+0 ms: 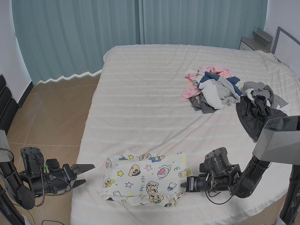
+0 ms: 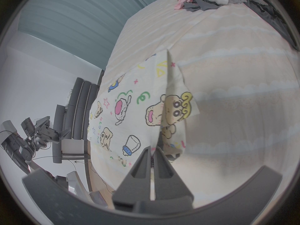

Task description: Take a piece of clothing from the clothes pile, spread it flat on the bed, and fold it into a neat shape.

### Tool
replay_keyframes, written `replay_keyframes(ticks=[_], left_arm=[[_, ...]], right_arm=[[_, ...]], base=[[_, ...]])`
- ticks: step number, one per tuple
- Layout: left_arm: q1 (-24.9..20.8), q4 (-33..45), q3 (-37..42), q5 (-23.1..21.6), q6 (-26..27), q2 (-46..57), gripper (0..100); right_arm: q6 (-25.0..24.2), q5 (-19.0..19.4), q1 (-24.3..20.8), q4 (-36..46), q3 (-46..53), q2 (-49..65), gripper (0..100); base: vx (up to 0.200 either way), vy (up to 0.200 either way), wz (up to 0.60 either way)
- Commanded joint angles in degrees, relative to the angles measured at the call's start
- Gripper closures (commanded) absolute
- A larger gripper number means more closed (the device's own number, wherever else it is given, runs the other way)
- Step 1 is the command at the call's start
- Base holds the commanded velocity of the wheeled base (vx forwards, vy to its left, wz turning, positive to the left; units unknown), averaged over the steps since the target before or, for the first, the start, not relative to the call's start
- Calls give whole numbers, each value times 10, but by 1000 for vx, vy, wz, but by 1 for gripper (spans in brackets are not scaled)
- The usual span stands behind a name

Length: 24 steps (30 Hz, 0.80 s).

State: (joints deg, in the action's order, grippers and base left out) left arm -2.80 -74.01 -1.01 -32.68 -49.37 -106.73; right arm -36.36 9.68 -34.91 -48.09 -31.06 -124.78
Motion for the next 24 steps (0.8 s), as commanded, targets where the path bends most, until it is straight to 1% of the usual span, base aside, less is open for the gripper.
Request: replay_keyframes(ticks=[1,7,14,16,17,18,19,20,22,24], left_arm=[[0,0,9,0,0,-1,0],[0,0,9,0,0,-1,0],[0,0,7,4,1,-4,0],[-1,-1,7,11,4,-5,0],[-3,-7,5,33,18,-4,0],[-4,-15,2,45,26,-5,0],[-4,-17,2,46,28,-5,0],[-11,-38,-3,76,38,-6,0],[-29,-41,-14,111,40,-8,0],[-30,-36,-36,126,53,-7,0]], right_arm=[[5,0,10,7,0,2,100],[13,0,29,7,-3,-1,100],[13,0,34,7,-4,0,100],[13,0,38,7,-5,2,100],[13,0,44,6,-5,13,100],[13,0,46,6,-6,19,0],[13,0,47,6,-6,20,0],[13,0,54,2,-6,30,0],[16,0,56,1,-8,38,0],[20,0,58,1,-15,41,0]], base=[[0,0,0],[0,0,0],[0,0,0],[0,0,0],[0,0,0],[0,0,0],[0,0,0],[0,0,0],[0,0,0],[0,0,0]])
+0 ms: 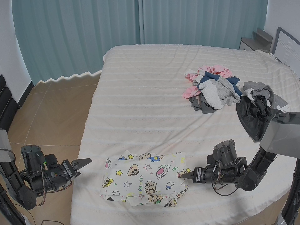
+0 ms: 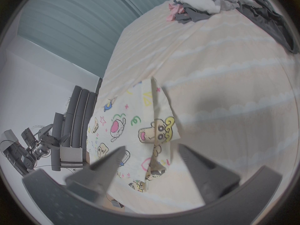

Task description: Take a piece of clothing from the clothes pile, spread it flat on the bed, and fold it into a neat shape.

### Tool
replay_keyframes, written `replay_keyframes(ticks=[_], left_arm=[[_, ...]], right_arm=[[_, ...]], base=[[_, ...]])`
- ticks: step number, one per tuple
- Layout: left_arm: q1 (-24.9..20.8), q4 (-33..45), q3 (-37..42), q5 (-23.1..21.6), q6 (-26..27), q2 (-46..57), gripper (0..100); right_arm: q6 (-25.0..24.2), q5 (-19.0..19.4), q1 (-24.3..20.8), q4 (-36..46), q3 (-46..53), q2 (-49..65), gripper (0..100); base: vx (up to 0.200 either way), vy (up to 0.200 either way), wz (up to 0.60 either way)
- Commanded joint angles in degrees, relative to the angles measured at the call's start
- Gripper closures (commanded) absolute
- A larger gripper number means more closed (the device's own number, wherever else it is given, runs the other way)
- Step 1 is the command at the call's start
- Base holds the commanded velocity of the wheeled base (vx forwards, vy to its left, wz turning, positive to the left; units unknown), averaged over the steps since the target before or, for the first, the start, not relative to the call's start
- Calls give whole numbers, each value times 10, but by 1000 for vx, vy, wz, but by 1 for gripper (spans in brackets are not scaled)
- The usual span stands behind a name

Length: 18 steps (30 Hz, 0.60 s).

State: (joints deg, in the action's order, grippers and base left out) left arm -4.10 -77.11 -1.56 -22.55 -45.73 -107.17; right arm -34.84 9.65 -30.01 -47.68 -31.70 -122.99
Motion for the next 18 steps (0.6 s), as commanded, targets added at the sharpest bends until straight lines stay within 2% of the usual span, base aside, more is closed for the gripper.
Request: replay_keyframes(ticks=[1,3,4,5,7,8,9,11,12,13,14,18], left_arm=[[-7,11,-49,25,42,-2,0],[11,63,-82,29,94,-2,0],[12,68,-85,30,98,-2,0],[21,144,-132,38,130,-1,0],[28,241,-190,43,142,3,0],[28,241,-190,43,142,3,0],[29,327,-230,43,167,-2,0],[35,388,-248,38,238,-13,0],[36,390,-249,38,245,-15,0],[43,402,-249,22,311,-42,0],[43,402,-250,10,329,-53,0],[46,391,-258,-46,336,-86,0]], right_arm=[[7,0,11,-3,-11,23,0],[9,0,11,-4,-17,19,0],[9,0,11,-4,-17,19,0],[9,0,11,-8,-21,14,0],[9,-1,11,-12,-24,5,0],[9,-1,11,-12,-24,5,0],[11,-3,9,-20,-28,-11,0],[13,-6,8,-37,-31,-28,0],[13,-6,7,-39,-32,-29,0],[14,-6,9,-52,-31,-37,0],[14,-6,9,-56,-32,-42,0],[14,-4,8,-58,-38,-59,0]], base=[[0,0,0],[0,0,0],[0,0,0],[0,0,0],[0,0,0],[0,0,0],[0,0,0],[0,0,0],[0,0,0],[0,0,0],[0,0,0],[0,0,0]])
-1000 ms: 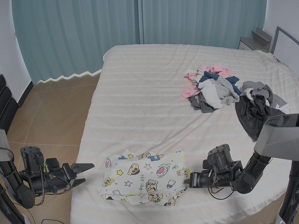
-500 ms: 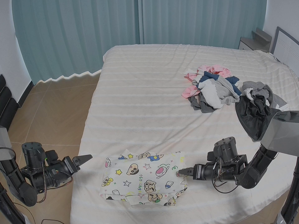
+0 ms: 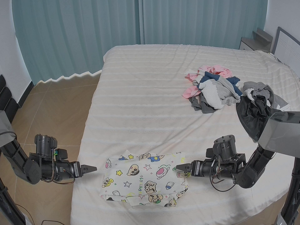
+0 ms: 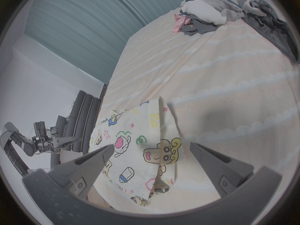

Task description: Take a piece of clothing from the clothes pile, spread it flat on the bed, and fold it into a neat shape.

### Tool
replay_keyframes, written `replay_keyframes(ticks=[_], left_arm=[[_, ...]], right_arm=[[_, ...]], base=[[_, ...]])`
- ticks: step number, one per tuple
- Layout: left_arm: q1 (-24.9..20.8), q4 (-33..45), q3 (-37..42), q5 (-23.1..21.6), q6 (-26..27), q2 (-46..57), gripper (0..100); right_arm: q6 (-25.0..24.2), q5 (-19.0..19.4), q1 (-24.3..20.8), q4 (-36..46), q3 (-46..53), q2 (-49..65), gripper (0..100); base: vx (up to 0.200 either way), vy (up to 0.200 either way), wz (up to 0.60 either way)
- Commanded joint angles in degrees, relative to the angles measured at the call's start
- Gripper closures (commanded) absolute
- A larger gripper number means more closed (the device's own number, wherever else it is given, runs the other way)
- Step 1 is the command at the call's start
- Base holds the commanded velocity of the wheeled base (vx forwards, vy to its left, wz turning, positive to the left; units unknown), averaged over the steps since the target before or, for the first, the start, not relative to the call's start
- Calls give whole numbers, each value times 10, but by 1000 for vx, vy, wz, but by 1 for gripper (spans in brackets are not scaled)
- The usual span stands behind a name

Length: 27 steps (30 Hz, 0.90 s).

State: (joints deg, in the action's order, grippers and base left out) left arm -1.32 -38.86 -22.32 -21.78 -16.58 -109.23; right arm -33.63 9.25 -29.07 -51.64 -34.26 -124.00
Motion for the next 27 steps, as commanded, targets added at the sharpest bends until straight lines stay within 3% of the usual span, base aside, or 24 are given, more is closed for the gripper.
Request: replay_keyframes(ticks=[1,5,16,27], left_arm=[[18,-2,-51,-74,45,-71,0],[18,-49,-52,-127,47,-99,0],[-5,-152,-53,-145,45,-208,0],[-26,-158,-62,-158,43,-224,0]], right_arm=[[1,0,-3,-18,-18,-51,0],[1,0,-5,-18,-24,-69,0],[0,9,-10,-66,-25,-91,0],[-5,45,-9,-84,-30,-106,0]], base=[[0,0,0],[0,0,0],[0,0,0],[0,0,0]])
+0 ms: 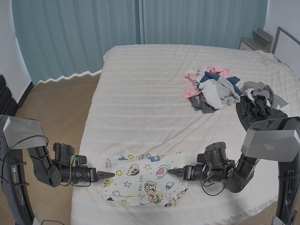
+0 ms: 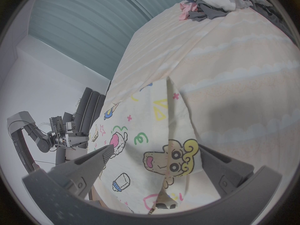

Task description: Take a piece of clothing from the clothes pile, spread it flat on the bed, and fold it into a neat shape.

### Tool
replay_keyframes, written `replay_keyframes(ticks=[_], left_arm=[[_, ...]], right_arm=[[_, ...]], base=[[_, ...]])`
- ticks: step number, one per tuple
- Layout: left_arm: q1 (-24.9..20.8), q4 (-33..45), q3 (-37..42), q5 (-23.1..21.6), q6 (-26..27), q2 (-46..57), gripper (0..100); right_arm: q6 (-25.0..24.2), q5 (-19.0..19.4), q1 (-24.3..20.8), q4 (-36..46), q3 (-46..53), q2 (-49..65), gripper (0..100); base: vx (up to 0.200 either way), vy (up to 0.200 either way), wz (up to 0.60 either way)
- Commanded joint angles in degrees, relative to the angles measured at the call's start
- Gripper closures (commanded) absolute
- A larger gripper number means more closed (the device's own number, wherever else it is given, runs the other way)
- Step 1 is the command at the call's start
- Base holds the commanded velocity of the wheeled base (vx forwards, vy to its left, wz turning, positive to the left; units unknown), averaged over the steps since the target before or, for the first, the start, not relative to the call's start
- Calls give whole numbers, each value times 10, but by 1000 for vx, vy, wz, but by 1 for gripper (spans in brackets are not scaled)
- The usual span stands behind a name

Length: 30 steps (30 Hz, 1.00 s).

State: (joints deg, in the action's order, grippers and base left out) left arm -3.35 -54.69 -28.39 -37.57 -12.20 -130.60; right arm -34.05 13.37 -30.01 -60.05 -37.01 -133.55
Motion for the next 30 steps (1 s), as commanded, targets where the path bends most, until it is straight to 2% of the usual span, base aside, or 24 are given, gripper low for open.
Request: replay_keyframes(ticks=[1,10,15,21,23,24,27,30], left_arm=[[-10,0,-2,0,0,-12,0],[-26,0,-3,0,-1,-13,0],[-36,-1,-10,0,-5,-17,0],[-68,-35,-15,7,-55,-18,0],[-82,-74,-16,27,-87,-30,0],[-83,-75,-16,29,-88,-31,0],[-92,-120,-15,76,-93,-59,0],[-93,-134,-11,83,-95,-62,0]], right_arm=[[-1,10,0,0,-3,-12,0],[-1,17,0,3,-6,-15,0],[-1,17,-19,6,-19,-19,0],[-2,10,-43,5,-36,-31,0],[-1,2,-57,-2,-36,-52,0],[-1,2,-58,-2,-36,-52,0],[-2,-4,-56,-6,-38,-54,0],[-6,-5,-56,-5,-45,-56,0]], base=[[0,0,0],[0,0,0],[0,0,0],[0,0,0],[0,0,0],[0,0,0],[0,0,0],[0,0,0]])
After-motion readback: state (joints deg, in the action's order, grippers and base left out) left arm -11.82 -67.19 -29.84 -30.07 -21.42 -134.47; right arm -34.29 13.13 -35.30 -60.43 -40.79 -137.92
